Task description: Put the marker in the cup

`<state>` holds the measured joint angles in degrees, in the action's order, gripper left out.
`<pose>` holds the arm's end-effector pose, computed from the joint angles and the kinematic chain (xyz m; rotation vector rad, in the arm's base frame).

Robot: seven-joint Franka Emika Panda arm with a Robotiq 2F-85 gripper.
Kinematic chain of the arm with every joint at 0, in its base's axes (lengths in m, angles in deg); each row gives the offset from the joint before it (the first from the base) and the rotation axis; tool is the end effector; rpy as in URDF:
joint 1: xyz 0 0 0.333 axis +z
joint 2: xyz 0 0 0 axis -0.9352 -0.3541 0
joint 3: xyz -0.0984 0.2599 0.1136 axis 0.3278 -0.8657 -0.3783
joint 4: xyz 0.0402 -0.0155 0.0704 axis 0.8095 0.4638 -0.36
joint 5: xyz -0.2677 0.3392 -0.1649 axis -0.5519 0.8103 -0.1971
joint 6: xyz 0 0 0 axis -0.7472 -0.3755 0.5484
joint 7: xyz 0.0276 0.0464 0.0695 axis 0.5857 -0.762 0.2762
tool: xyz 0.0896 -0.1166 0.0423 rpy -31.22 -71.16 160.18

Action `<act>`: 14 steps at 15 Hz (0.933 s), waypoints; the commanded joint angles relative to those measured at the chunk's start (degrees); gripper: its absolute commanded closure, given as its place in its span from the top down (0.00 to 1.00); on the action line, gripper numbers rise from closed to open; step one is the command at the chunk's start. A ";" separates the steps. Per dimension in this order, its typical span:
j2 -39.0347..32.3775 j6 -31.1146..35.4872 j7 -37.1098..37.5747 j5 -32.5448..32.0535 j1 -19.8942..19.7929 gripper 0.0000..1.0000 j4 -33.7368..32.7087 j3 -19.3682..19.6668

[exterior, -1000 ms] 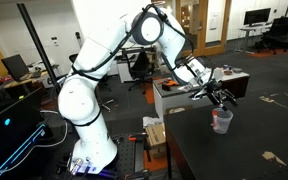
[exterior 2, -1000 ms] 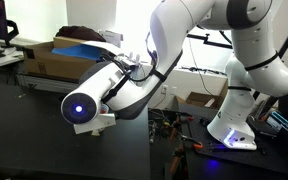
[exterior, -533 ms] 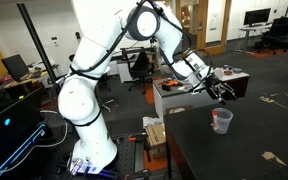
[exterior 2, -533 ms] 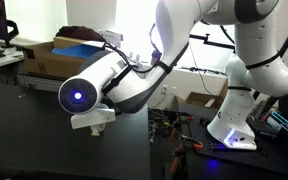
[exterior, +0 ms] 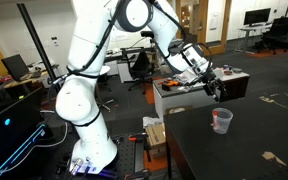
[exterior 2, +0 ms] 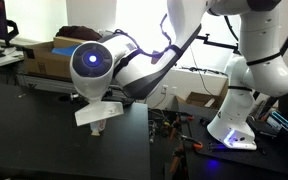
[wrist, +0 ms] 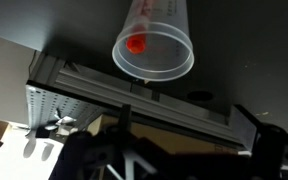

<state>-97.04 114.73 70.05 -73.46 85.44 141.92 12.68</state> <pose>0.6399 0.2324 0.1508 2.3286 -1.0907 0.8628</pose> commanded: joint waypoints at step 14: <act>8.96 32.87 -49.58 36.55 -4.38 1.00 21.09 -0.87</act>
<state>-88.75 146.79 22.99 -40.62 75.76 162.73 6.56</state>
